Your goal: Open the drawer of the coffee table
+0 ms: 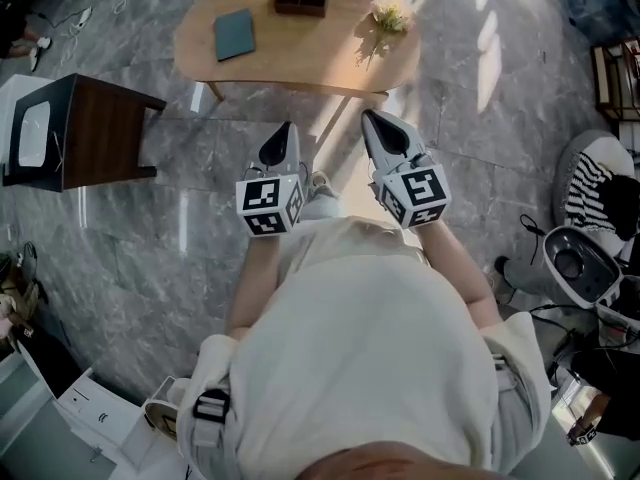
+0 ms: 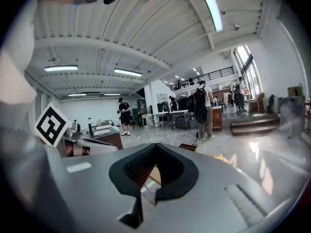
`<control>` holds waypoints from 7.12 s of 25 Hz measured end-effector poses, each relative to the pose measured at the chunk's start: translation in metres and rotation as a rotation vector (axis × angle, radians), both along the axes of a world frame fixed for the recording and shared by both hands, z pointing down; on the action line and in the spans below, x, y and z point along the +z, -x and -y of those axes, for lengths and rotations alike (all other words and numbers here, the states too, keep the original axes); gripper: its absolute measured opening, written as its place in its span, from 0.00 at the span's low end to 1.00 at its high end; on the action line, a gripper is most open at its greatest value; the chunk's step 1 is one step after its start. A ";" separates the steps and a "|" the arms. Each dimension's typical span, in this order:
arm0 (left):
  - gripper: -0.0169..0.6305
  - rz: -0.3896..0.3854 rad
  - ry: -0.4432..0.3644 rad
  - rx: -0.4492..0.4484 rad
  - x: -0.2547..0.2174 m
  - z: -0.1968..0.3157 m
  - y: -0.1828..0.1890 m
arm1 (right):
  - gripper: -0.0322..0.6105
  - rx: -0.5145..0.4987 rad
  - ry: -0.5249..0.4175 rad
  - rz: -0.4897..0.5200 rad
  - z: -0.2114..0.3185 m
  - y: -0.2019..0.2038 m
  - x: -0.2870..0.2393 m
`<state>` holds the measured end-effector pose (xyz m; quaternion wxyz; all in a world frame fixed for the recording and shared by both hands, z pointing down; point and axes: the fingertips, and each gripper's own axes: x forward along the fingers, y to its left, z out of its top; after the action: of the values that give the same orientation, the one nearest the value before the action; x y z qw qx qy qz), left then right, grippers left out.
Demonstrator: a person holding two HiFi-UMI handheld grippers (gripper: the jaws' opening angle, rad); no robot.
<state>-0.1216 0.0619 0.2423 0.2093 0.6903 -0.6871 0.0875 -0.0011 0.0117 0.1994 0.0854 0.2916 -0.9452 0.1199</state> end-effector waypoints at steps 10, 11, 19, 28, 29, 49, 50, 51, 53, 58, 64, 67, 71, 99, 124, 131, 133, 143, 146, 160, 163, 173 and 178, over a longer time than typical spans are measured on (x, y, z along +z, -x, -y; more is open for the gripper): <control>0.02 -0.032 0.061 0.100 0.030 0.048 0.057 | 0.05 0.121 0.051 -0.033 0.044 0.047 0.029; 0.02 -0.034 0.071 0.106 0.035 0.051 0.061 | 0.05 0.132 0.058 -0.039 0.047 0.049 0.033; 0.02 -0.086 0.158 0.130 0.086 0.066 0.078 | 0.05 0.200 0.129 -0.105 0.063 0.038 0.078; 0.02 -0.156 0.257 0.067 0.175 0.096 0.104 | 0.05 0.221 0.260 -0.216 0.088 0.022 0.172; 0.02 -0.159 0.273 0.062 0.187 0.100 0.107 | 0.05 0.223 0.268 -0.226 0.093 0.020 0.184; 0.21 -0.092 0.465 0.143 0.418 0.145 0.133 | 0.08 0.290 0.480 -0.369 0.150 -0.029 0.425; 0.25 -0.083 0.472 0.156 0.428 0.146 0.134 | 0.09 0.295 0.491 -0.373 0.150 -0.032 0.435; 0.29 -0.081 0.477 0.165 0.437 0.147 0.136 | 0.10 0.298 0.498 -0.379 0.150 -0.035 0.444; 0.41 -0.092 0.479 0.174 0.454 0.150 0.139 | 0.17 0.299 0.511 -0.390 0.149 -0.040 0.463; 0.59 -0.093 0.485 0.225 0.490 0.161 0.142 | 0.32 0.301 0.532 -0.416 0.154 -0.046 0.504; 0.70 -0.035 0.508 0.277 0.517 0.172 0.145 | 0.43 0.303 0.527 -0.488 0.167 -0.059 0.541; 0.76 -0.006 0.516 0.308 0.527 0.180 0.144 | 0.48 0.315 0.516 -0.510 0.178 -0.065 0.551; 0.79 -0.006 0.512 0.296 0.534 0.193 0.146 | 0.55 0.315 0.519 -0.532 0.189 -0.070 0.563; 0.75 -0.009 0.529 0.255 0.537 0.204 0.132 | 0.54 0.352 0.494 -0.534 0.210 -0.058 0.562; 0.73 -0.031 0.597 0.280 0.542 0.109 0.114 | 0.54 0.379 0.567 -0.568 0.112 -0.077 0.567; 0.73 -0.037 0.611 0.274 0.544 0.084 0.109 | 0.54 0.376 0.574 -0.578 0.090 -0.083 0.569; 0.73 -0.039 0.619 0.274 0.546 0.077 0.107 | 0.54 0.377 0.579 -0.583 0.083 -0.085 0.571; 0.73 -0.048 0.671 0.280 0.554 0.039 0.100 | 0.54 0.383 0.624 -0.606 0.045 -0.092 0.580; 0.73 -0.049 0.687 0.280 0.559 0.029 0.097 | 0.54 0.386 0.636 -0.616 0.036 -0.096 0.586; 0.73 -0.039 0.740 0.296 0.584 -0.003 0.096 | 0.54 0.415 0.682 -0.647 0.000 -0.098 0.611; 0.73 -0.034 0.754 0.297 0.591 -0.007 0.094 | 0.54 0.418 0.689 -0.659 -0.003 -0.100 0.617; 0.73 -0.023 0.764 0.306 0.602 -0.007 0.095 | 0.54 0.426 0.679 -0.665 -0.002 -0.099 0.628; 0.73 -0.018 0.787 0.308 0.602 -0.008 0.095 | 0.54 0.422 0.700 -0.691 -0.003 -0.099 0.628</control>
<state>-0.2166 0.0701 0.8443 0.4474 0.6531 -0.4881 0.3675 0.0976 0.0151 0.8276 0.4577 0.4518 -0.6864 0.3395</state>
